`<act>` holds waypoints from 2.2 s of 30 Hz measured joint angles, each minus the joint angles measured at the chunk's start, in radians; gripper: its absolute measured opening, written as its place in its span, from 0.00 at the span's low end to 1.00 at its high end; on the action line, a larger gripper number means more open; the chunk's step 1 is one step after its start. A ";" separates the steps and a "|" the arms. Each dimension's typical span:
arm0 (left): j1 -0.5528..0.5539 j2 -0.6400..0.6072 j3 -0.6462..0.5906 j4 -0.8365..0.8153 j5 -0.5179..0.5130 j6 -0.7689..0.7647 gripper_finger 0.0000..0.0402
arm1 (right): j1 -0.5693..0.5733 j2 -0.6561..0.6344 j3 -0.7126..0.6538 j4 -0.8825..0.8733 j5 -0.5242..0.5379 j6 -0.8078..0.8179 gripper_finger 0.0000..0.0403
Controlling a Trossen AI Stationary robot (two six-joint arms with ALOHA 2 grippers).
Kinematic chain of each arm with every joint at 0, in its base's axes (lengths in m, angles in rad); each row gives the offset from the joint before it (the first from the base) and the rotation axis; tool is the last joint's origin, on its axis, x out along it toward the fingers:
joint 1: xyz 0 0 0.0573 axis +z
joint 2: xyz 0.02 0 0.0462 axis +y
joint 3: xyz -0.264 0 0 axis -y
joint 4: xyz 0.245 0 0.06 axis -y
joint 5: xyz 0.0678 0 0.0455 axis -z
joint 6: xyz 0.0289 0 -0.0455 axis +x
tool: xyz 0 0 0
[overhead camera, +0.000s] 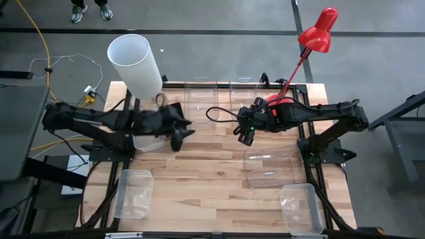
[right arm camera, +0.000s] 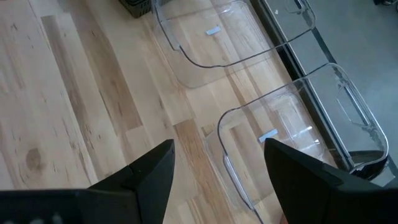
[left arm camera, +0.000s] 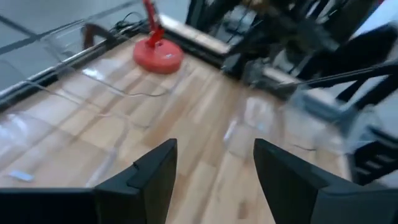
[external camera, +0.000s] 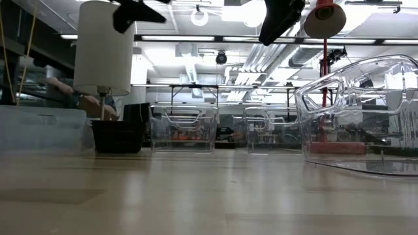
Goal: Stack baskets by color
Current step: Stack the top white bin on the bottom left white bin
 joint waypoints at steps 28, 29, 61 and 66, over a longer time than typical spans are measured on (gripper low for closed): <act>-0.174 -0.166 -0.045 -0.377 -0.125 -0.195 0.50 | 0.000 0.000 0.000 0.029 -0.018 0.026 0.59; -0.165 -0.166 -0.038 -0.446 -0.107 -0.211 0.50 | 0.000 0.000 0.000 0.029 -0.019 0.026 0.59; 0.155 0.015 -0.228 -0.748 0.247 -0.078 0.50 | 0.000 0.000 0.000 0.038 -0.017 0.022 0.59; 0.177 0.093 -0.228 -0.749 0.269 0.006 0.50 | 0.000 0.000 0.000 0.037 -0.017 0.022 0.59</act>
